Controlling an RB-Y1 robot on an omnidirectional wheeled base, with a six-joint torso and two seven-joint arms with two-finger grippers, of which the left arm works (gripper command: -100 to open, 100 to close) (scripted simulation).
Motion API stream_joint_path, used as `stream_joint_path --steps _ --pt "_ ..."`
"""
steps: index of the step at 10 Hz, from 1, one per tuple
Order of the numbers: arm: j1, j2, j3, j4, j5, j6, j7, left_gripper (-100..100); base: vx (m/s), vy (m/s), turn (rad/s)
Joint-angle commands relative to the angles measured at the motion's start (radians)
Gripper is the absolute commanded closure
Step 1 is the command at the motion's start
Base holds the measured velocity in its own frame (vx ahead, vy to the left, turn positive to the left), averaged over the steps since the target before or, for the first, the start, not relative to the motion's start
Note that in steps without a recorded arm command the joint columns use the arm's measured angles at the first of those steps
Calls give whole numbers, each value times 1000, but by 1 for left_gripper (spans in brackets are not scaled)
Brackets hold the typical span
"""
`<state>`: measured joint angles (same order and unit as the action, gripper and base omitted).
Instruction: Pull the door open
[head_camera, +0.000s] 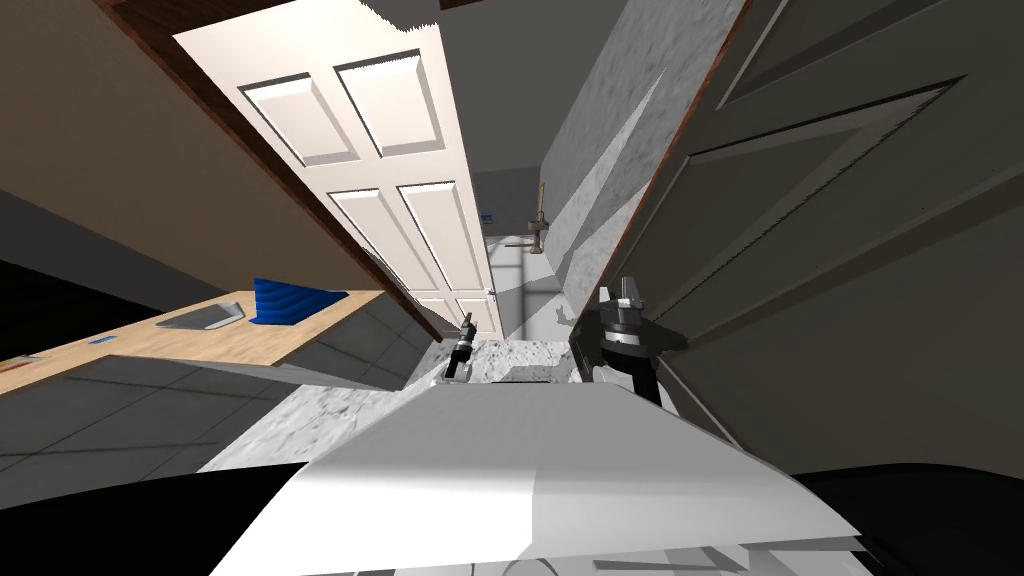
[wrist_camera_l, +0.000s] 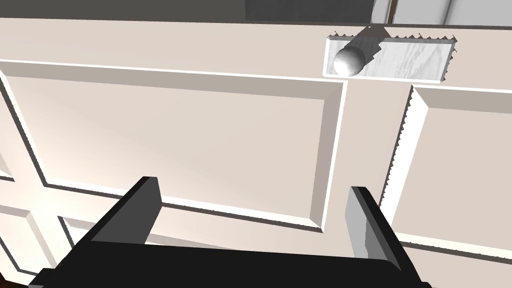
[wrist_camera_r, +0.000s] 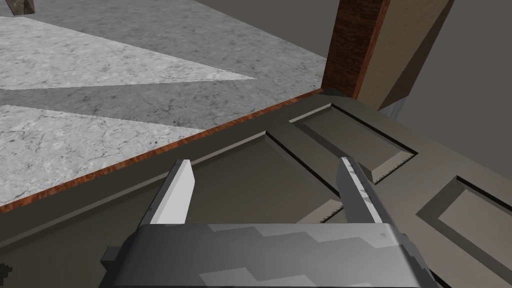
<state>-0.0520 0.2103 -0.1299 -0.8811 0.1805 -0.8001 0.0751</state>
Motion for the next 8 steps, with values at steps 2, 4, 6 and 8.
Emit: stream_joint_path --steps 2,4,6,8 --pt "-22 6 -6 70 10 -9 8 -100 137 -25 -61" --pt "-36 10 -9 112 16 -15 14 -100 107 -8 -49" --pt "-59 16 -13 180 25 -26 22 -100 143 -23 -62" --pt "-77 21 -17 233 32 -34 29 -100 182 -8 -58"
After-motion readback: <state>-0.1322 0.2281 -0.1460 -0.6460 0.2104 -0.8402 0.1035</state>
